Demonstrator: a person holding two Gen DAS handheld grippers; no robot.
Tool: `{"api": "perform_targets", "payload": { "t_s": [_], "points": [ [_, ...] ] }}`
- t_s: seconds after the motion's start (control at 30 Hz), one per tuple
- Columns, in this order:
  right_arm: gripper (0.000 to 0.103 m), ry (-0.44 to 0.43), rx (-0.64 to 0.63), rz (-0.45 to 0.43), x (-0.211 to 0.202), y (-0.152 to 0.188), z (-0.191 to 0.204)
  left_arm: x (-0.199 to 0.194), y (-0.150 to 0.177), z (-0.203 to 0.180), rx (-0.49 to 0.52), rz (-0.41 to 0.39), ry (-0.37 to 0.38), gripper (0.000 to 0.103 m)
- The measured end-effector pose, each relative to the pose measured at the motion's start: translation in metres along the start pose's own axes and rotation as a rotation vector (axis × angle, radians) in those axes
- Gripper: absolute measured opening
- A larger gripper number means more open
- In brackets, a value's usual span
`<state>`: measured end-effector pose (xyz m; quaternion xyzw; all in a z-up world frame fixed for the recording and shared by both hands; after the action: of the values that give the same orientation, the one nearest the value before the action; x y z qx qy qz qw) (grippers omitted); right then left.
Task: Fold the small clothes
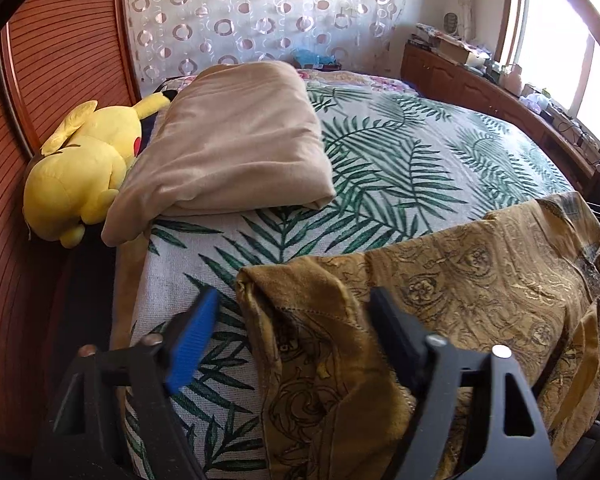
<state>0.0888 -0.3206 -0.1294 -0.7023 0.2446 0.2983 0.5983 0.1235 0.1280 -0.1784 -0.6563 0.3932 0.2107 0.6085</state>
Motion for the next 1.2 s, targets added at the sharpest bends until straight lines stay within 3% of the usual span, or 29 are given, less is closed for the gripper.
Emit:
{"api": "perform_targets", "payload": {
  "t_s": [0.07,0.13,0.2,0.23,0.4,0.63,0.87,1.0,1.2],
  "points": [
    [0.061,-0.022,-0.018,-0.005,-0.002,0.001,0.004,-0.002,0.0,-0.005,0.006,0.002,0.021,0.05],
    [0.032,-0.069,-0.042,-0.009,-0.006,0.002,0.014,-0.003,0.001,-0.01,0.016,0.009,0.04,0.032],
    [0.013,-0.13,-0.055,-0.003,-0.009,0.004,0.023,-0.005,0.002,-0.015,0.032,0.012,0.043,0.016],
    [0.012,-0.128,-0.06,-0.006,-0.011,0.005,0.025,-0.008,0.002,-0.019,0.042,0.012,0.05,0.011],
    [0.01,-0.15,-0.047,-0.092,-0.044,0.005,0.029,-0.048,-0.006,-0.036,0.034,-0.089,0.068,0.009],
    [0.009,-0.154,0.023,-0.297,-0.146,-0.019,0.016,-0.165,-0.047,-0.075,0.06,-0.35,0.152,0.008],
    [0.009,-0.137,0.0,-0.45,-0.252,-0.059,0.011,-0.257,-0.088,-0.111,0.119,-0.51,0.25,0.008],
    [0.008,-0.126,-0.037,-0.533,-0.309,-0.085,0.009,-0.304,-0.108,-0.123,0.157,-0.604,0.238,0.008],
    [0.008,-0.093,-0.073,-0.685,-0.394,-0.123,0.002,-0.366,-0.151,-0.118,0.189,-0.74,0.163,0.008]
  ]
}}
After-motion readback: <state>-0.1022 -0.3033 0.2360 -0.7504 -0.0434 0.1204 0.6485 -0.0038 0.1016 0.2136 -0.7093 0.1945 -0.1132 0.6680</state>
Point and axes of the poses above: each gripper's, at about its wrist camera, not at the fingertips, and x roughly the way its jaws point, z to its left, y to its underside, the point moved 9 cm from there along x, roughly the way its jaws point, and after that the axes turned 8 degrees about y, right-handed, at the moved point
